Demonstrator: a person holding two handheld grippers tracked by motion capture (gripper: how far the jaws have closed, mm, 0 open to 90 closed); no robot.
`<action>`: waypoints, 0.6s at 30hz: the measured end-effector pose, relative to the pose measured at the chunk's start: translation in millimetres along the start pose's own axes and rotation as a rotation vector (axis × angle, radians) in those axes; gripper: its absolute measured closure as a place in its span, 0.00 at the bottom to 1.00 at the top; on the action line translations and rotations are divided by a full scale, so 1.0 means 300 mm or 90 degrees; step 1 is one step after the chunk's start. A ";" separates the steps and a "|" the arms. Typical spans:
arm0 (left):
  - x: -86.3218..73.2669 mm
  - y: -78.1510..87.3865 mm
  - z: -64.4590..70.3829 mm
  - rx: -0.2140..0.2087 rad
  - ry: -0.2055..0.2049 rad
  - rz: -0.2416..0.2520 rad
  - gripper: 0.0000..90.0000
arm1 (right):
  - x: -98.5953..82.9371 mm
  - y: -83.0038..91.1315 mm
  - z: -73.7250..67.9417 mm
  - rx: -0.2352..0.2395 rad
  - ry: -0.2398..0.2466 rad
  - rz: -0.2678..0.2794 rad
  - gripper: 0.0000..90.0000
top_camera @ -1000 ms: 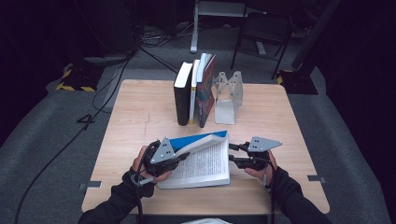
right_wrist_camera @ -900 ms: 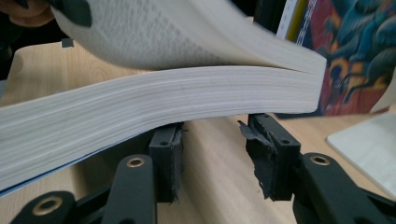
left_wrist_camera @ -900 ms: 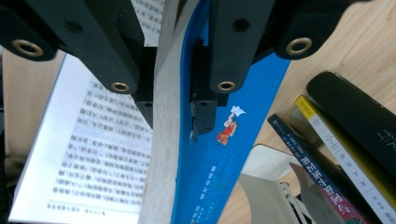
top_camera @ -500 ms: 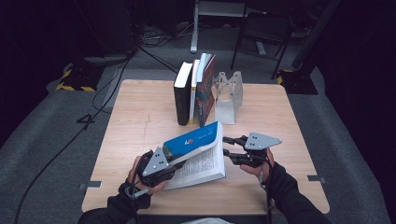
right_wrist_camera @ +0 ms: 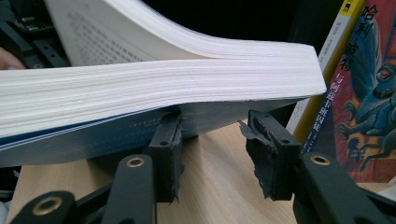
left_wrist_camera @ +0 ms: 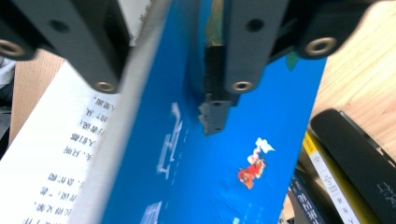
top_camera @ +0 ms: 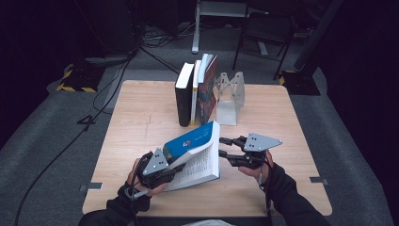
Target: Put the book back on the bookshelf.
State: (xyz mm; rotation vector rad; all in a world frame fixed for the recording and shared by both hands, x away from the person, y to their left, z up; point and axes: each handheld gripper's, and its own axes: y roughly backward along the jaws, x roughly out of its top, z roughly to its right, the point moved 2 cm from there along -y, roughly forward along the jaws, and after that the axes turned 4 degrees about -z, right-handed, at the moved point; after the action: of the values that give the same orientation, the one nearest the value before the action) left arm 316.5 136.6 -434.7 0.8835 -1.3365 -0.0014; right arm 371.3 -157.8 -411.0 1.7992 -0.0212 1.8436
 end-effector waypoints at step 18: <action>0.118 -0.144 -0.002 -0.113 -0.052 0.067 0.86 | 0.047 0.154 0.046 -0.044 0.024 0.036 0.65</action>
State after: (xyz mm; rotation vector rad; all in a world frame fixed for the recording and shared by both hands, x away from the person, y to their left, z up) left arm 347.6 90.6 -429.1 0.6688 -1.4354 -0.0734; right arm 366.5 -196.7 -379.8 1.7325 -0.1225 1.8928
